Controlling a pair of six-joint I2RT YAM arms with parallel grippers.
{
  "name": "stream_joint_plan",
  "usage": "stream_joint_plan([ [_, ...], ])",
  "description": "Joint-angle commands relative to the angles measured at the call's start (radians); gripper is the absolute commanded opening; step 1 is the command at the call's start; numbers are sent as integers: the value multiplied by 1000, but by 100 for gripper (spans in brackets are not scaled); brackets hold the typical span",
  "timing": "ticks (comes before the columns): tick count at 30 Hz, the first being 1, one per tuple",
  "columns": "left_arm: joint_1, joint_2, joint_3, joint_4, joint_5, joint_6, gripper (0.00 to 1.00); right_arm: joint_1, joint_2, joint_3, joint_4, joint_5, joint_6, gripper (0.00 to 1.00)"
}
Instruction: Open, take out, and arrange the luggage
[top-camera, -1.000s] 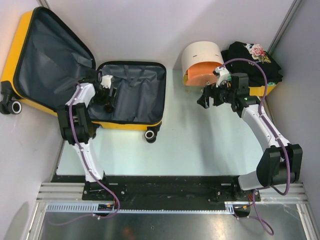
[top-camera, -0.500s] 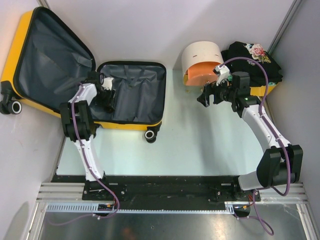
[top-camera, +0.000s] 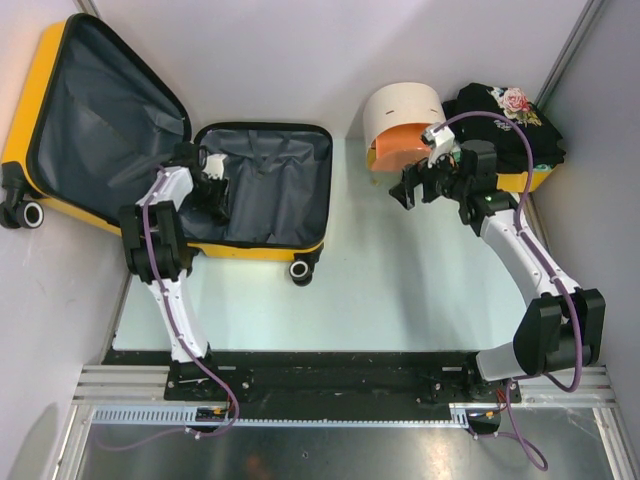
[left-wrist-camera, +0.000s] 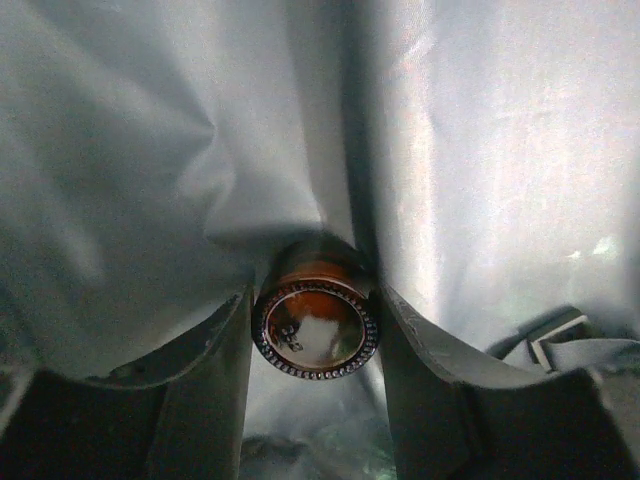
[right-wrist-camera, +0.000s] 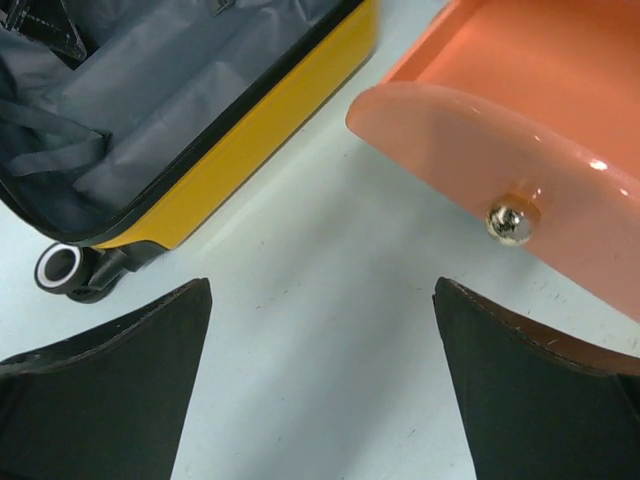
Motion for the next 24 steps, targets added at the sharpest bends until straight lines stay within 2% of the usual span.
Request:
stream_joint_plan([
  [1,-6,-168,80,-10,257,-88,22,40,-19,3,107,3,-96,99],
  [2,-6,-189,90,-12,393,-105,19,46,-16,3,146,-1,-112,100],
  [4,-7,-217,115,-12,562,-180,18,63,-1,2,217,-6,-156,100],
  [5,-12,-235,126,-10,715,-237,17,69,5,-1,299,-17,-169,100],
  [11,-105,-262,190,-10,1036,-377,13,128,82,-15,701,-89,-201,100],
  [12,-136,-262,204,-10,1128,-391,13,138,90,-17,740,-104,-208,100],
  [17,-220,-269,219,-13,1339,-447,10,230,134,-40,999,-199,-262,100],
  [20,-268,-278,236,-13,1380,-458,4,266,150,-101,1165,-279,-299,100],
  [24,-289,-271,258,-13,1403,-474,2,281,136,-179,1271,-376,-337,100],
])
